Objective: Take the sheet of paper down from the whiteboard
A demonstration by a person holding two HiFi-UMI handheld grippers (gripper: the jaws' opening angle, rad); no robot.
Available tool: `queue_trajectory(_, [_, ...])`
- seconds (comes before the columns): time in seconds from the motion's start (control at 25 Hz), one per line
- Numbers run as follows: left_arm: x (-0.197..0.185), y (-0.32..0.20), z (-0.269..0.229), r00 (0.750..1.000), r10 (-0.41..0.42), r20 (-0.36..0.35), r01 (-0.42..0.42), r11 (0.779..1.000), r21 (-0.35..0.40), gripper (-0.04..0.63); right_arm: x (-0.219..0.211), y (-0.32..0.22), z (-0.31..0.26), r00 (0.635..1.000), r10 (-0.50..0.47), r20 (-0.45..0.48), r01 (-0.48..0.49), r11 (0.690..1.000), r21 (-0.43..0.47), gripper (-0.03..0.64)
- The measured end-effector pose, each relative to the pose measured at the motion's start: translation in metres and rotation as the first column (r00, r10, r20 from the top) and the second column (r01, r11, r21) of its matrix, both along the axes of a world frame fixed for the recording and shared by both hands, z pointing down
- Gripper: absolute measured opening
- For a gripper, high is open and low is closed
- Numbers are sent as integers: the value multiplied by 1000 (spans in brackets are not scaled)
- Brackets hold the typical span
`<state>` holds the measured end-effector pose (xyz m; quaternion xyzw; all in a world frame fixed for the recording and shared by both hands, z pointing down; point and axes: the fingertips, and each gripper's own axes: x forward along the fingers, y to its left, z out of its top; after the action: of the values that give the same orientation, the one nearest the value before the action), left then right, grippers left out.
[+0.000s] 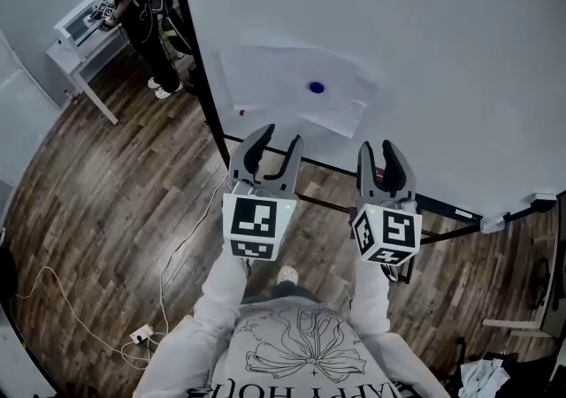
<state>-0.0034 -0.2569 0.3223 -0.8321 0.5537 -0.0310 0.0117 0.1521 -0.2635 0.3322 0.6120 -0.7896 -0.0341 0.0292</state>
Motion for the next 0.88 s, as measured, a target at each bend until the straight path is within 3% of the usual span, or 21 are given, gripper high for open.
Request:
queue_trajectory(0.44, [18, -51, 6, 998, -36, 43, 36, 999, -7, 150, 6, -66, -7, 993, -111, -47, 112, 994, 19, 143])
queue_trajectory(0.88, [32, -89, 11, 998, 35, 51, -34, 999, -26, 153, -14, -86, -23, 969, -201, -142, 207, 978, 33, 158])
